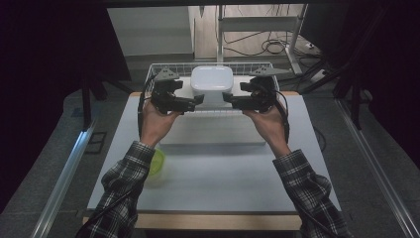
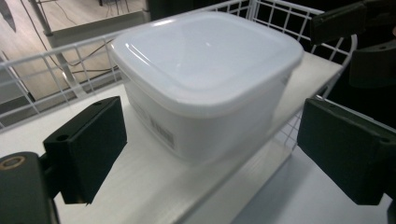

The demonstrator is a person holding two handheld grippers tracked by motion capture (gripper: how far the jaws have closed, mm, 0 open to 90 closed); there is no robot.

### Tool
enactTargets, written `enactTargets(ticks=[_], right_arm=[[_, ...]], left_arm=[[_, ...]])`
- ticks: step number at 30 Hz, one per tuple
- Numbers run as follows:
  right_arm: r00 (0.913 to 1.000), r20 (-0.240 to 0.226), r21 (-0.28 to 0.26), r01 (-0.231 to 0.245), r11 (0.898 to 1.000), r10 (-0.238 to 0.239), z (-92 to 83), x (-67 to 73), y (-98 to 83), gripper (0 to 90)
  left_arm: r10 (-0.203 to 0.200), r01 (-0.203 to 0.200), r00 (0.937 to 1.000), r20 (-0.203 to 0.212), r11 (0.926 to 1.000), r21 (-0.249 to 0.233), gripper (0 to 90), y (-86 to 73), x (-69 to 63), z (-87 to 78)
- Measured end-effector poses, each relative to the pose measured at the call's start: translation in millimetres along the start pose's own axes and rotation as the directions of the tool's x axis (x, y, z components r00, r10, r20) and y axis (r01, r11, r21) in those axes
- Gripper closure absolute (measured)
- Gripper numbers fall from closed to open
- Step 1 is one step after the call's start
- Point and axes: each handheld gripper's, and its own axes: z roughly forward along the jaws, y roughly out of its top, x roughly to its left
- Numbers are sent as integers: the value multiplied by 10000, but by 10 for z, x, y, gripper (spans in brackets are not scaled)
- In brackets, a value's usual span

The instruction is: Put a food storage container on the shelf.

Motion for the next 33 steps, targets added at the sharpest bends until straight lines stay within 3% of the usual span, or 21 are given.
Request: enactTargets(ticks=[15,20,23,33], right_arm=[[9952,-588,347,808,9961,-786,-65,145,-394,68],[9935,-595,485,1003,9938,-973,-94,191,-525,40],[9936,-631,445,964,9943,-935,-120,202,-594,36],[9922,-893,440,916,9948,-874,-184,234,-830,35]], left_arm=[[677,-670,9959,607,9977,-131,29,-400,-237,-184],[746,-741,9956,561,9972,-108,44,-539,-301,-216],[863,-861,9953,450,9963,-56,37,-620,-346,-238],[708,-714,9961,527,9974,84,23,-872,-444,-329]])
